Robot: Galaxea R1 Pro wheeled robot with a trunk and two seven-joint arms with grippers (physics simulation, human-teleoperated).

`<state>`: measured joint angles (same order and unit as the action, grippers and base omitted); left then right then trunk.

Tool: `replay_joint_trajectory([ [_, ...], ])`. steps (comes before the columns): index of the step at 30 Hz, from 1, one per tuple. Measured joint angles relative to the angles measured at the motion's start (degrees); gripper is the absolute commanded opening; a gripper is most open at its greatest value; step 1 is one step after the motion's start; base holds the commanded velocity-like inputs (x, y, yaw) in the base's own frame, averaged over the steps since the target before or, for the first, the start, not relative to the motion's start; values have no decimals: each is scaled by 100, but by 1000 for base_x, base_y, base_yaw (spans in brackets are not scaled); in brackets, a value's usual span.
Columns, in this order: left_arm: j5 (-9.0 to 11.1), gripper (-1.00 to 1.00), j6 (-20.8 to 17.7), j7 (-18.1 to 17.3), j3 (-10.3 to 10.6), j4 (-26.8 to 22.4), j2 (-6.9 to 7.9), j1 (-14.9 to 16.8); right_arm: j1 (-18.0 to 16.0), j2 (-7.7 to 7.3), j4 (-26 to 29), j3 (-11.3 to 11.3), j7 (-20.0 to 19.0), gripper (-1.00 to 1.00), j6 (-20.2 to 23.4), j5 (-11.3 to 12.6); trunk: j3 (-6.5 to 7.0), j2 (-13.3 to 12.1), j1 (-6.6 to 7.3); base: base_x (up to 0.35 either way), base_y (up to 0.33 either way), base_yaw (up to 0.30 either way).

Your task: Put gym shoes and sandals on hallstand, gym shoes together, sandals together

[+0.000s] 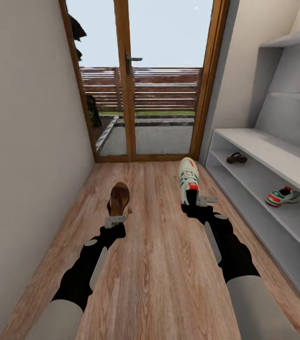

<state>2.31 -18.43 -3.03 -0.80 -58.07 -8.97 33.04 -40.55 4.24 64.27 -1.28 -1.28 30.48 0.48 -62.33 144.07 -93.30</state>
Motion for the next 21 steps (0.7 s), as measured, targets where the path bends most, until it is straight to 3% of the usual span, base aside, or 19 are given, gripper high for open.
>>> replay_joint_trajectory([
  [11,0,-100,-1,1,0,-1,1,0,0,0,0,0,0,-100,-1,0,0,0,0,331,115,-262],
  [21,0,-100,-1,2,0,-3,3,-1,-1,1,-3,0,0,-100,-3,-2,0,0,0,315,149,-39],
])
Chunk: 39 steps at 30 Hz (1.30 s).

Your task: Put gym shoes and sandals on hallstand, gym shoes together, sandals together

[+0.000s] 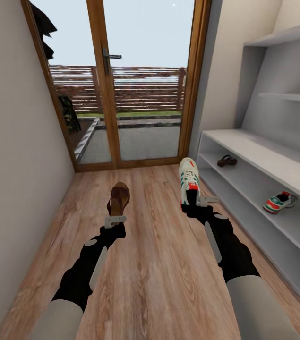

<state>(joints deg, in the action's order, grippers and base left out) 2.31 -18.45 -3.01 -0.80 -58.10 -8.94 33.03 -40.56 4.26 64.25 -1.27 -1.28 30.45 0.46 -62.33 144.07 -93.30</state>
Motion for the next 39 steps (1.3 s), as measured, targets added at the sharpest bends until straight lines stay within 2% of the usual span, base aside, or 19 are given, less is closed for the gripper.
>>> replay_joint_trajectory([
  [15,0,-100,-1,0,0,0,-2,0,1,0,0,0,0,-100,0,2,0,0,0,315,142,-5],
  [39,0,-100,1,-1,0,3,-10,1,-1,-3,2,0,0,-100,2,2,21,0,0,315,139,-250],
])
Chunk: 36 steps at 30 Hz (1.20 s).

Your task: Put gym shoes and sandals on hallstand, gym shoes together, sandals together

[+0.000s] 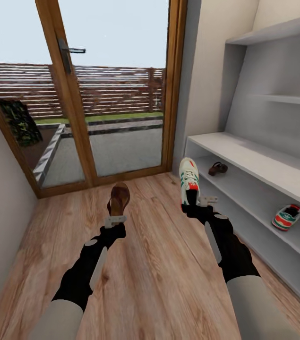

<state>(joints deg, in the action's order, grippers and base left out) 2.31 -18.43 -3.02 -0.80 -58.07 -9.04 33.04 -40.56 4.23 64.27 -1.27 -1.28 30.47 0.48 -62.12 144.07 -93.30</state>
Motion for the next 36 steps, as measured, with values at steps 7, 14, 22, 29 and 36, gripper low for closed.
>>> replay_joint_trajectory([
  [7,0,-100,-1,0,0,0,0,0,1,1,0,0,0,-100,0,0,1,0,0,315,128,-260],
  [14,0,-100,-1,0,0,0,0,0,2,1,0,0,0,-100,0,0,1,0,0,315,132,-260],
  [22,0,-100,-1,0,0,0,0,0,0,1,0,0,0,-100,0,0,1,0,0,315,132,-260],
  [29,0,-100,-1,0,0,0,0,0,2,0,0,0,0,-100,0,-1,1,0,0,306,159,-260],
  [36,0,-100,-2,0,0,0,0,0,0,1,0,0,0,-100,-1,2,1,0,0,290,187,-260],
])
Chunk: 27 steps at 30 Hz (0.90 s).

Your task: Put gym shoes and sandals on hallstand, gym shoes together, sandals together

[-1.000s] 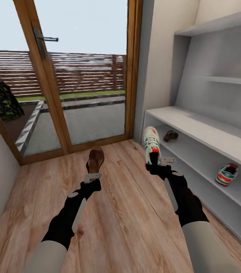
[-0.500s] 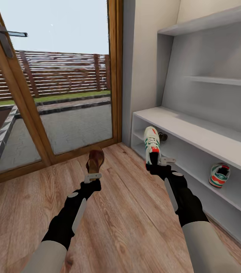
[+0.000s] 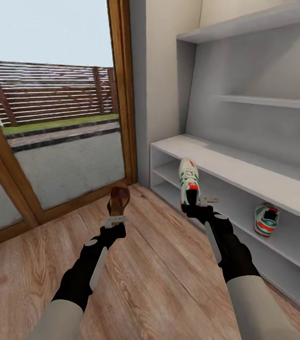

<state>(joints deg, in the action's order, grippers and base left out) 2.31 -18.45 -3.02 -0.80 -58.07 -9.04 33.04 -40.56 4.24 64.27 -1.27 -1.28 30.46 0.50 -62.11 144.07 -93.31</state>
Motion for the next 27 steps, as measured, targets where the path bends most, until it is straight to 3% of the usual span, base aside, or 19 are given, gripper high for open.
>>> replay_joint_trajectory([
  [12,0,-100,-1,0,0,0,0,0,0,0,0,0,0,-100,-1,4,0,0,-1,229,241,-260],
  [20,14,-100,-2,0,0,-2,0,0,2,-2,0,0,0,-100,-1,6,0,0,-3,48,336,-260],
  [27,393,-100,8,-1,0,-2,0,0,1,0,0,0,0,-100,-1,7,0,0,-3,2,348,-260],
])
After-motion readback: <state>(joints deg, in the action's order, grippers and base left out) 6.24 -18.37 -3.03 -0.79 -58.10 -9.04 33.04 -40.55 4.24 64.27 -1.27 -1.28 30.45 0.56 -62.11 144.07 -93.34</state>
